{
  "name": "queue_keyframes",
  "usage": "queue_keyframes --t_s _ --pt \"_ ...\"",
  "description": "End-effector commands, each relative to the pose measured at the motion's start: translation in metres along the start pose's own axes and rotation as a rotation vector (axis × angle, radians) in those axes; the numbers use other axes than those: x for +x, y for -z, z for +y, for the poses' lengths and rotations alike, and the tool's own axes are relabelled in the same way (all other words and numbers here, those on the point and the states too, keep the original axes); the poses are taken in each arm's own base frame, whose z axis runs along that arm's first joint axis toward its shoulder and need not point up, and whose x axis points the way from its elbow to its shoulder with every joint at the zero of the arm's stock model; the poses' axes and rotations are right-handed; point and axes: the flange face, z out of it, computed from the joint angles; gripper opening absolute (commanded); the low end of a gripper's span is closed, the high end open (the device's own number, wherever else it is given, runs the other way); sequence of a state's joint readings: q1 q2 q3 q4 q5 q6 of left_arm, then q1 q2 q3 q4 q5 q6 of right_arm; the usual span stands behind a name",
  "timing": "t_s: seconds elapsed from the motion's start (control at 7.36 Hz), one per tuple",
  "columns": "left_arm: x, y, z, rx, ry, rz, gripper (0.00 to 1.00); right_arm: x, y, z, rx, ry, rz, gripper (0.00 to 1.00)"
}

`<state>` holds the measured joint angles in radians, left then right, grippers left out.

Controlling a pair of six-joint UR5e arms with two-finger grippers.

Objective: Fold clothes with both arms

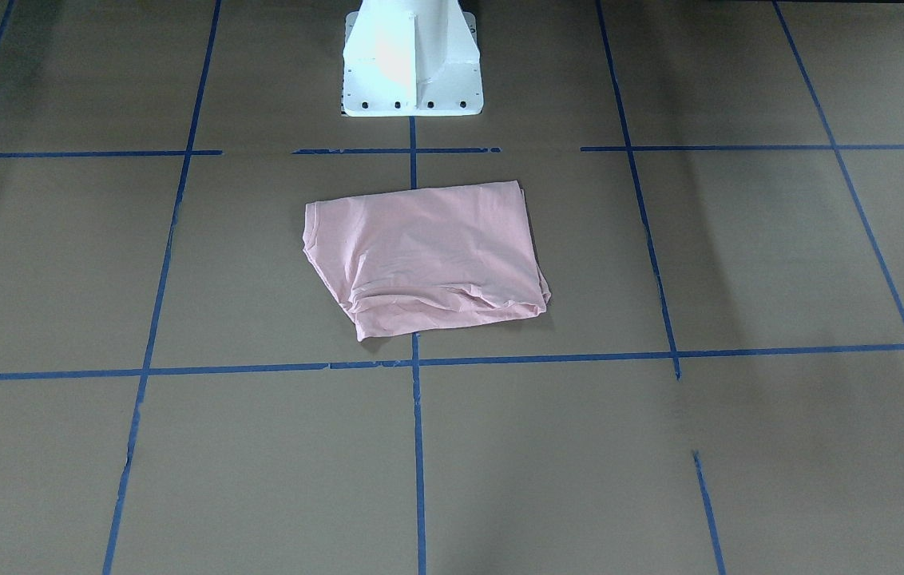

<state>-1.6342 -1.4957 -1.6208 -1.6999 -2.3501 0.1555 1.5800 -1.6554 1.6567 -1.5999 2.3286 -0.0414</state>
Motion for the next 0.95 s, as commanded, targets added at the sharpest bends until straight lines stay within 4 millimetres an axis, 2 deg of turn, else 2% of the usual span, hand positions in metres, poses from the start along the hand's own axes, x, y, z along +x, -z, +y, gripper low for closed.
queue_keyframes --t_s 0.0,0.82 --pt "0.0008 0.002 -0.0019 0.004 -0.004 -0.002 1.0 -0.0015 0.0017 -0.0017 0.003 0.003 0.0 1.0" --pt "-0.0033 -0.0033 0.0046 -0.007 0.006 0.001 1.0 -0.002 0.0022 -0.0019 0.005 0.004 0.0 1.0"
